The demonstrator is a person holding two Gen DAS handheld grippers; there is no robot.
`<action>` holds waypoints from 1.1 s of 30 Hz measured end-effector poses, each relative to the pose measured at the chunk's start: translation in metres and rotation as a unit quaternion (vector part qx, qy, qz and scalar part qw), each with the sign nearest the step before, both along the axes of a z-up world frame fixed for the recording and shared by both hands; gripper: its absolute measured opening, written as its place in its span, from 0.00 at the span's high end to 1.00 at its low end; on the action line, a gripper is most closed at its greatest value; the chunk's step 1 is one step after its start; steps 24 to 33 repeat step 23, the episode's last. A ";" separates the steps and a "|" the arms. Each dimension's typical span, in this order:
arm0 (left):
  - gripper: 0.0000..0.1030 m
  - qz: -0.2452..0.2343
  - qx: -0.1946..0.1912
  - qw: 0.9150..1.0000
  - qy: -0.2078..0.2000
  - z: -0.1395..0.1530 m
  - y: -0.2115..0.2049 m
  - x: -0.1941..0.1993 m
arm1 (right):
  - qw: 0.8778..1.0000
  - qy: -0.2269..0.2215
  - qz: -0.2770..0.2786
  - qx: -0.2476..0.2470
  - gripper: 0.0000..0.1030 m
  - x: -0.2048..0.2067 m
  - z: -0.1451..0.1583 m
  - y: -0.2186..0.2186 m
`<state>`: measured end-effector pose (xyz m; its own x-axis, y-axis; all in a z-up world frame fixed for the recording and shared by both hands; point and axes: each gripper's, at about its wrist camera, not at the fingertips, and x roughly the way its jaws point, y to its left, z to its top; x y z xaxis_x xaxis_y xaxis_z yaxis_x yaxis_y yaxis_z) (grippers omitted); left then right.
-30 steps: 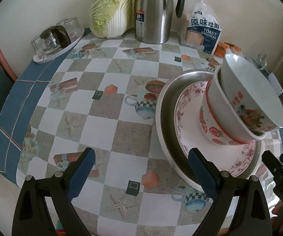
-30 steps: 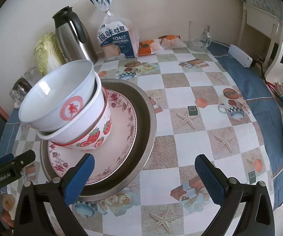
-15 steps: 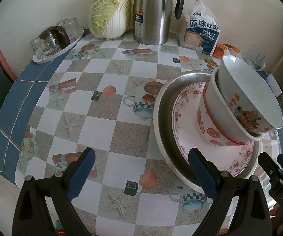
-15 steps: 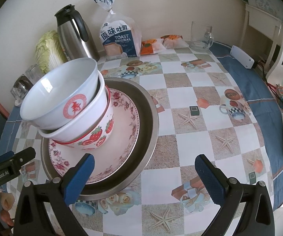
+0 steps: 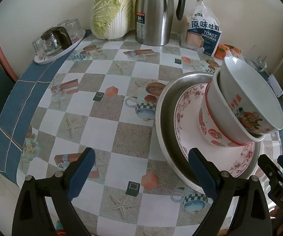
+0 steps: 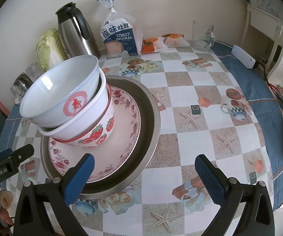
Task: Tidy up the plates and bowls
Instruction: 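Withdraw both tools up and away from the stacked dishes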
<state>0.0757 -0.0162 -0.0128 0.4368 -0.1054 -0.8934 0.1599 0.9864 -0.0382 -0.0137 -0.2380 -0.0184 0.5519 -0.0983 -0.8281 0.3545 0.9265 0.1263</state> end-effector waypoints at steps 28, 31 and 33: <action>0.07 0.018 0.002 1.000 -0.021 0.006 0.006 -0.001 | 1.000 0.001 0.000 0.000 0.00 0.001 -0.002 0.000; 0.07 0.018 0.002 1.000 -0.021 0.006 0.006 -0.001 | 1.000 0.001 0.000 0.000 0.00 0.001 -0.002 0.000; 0.07 0.018 0.002 1.000 -0.021 0.006 0.006 -0.001 | 1.000 0.001 0.000 0.000 0.00 0.001 -0.002 0.000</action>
